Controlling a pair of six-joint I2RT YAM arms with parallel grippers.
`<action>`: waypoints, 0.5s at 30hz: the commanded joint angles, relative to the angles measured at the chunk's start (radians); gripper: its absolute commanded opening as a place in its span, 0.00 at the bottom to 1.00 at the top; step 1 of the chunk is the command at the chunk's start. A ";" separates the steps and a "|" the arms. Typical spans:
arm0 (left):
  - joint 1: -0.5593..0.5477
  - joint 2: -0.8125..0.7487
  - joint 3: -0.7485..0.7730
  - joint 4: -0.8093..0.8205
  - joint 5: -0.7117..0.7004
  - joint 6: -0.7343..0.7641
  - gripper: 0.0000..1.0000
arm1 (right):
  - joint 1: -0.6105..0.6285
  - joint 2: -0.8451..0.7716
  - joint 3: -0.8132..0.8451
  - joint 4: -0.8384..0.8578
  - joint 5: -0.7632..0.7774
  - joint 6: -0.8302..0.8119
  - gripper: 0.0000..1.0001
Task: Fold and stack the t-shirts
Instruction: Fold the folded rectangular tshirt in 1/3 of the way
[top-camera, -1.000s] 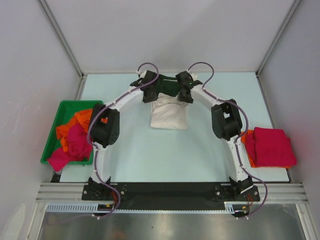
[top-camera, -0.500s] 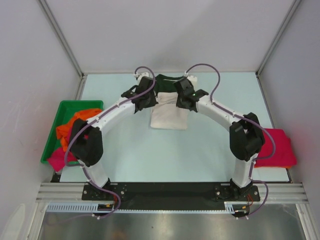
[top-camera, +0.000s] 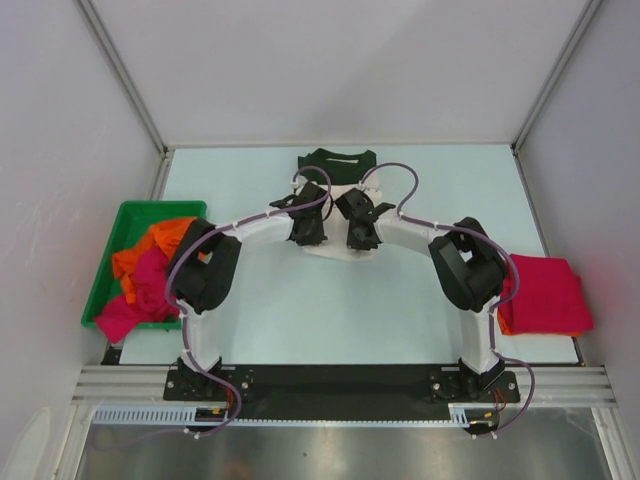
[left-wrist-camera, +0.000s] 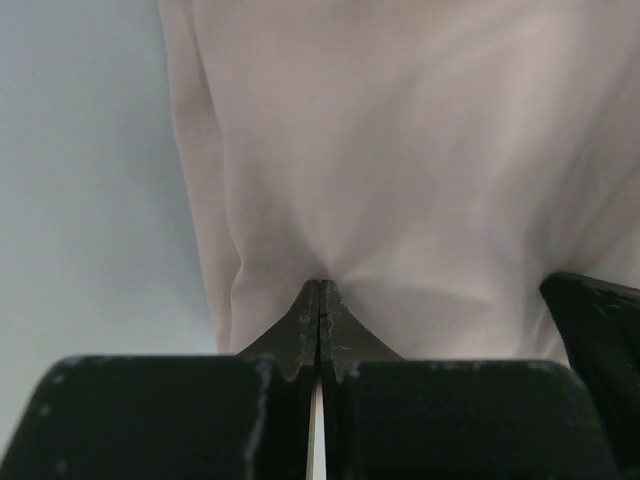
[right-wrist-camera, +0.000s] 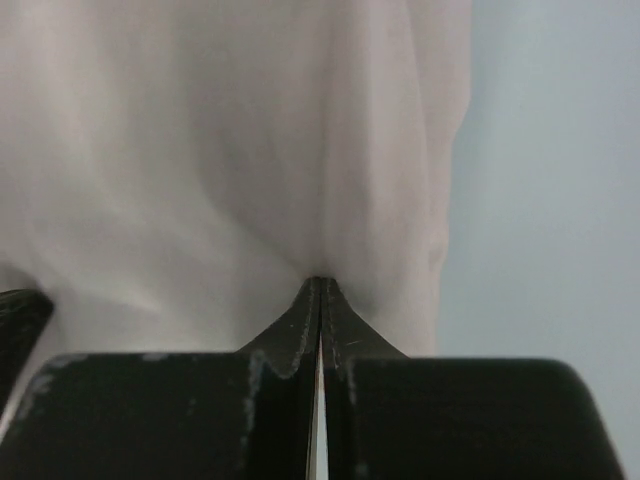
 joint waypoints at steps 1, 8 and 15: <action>0.001 0.023 -0.020 0.017 0.053 -0.023 0.00 | -0.002 0.013 -0.040 -0.013 -0.003 0.029 0.00; -0.039 -0.069 -0.201 -0.002 0.069 -0.042 0.00 | 0.025 -0.027 -0.149 -0.048 -0.026 0.045 0.00; -0.140 -0.212 -0.429 0.001 0.047 -0.057 0.00 | 0.107 -0.128 -0.354 -0.030 -0.046 0.109 0.00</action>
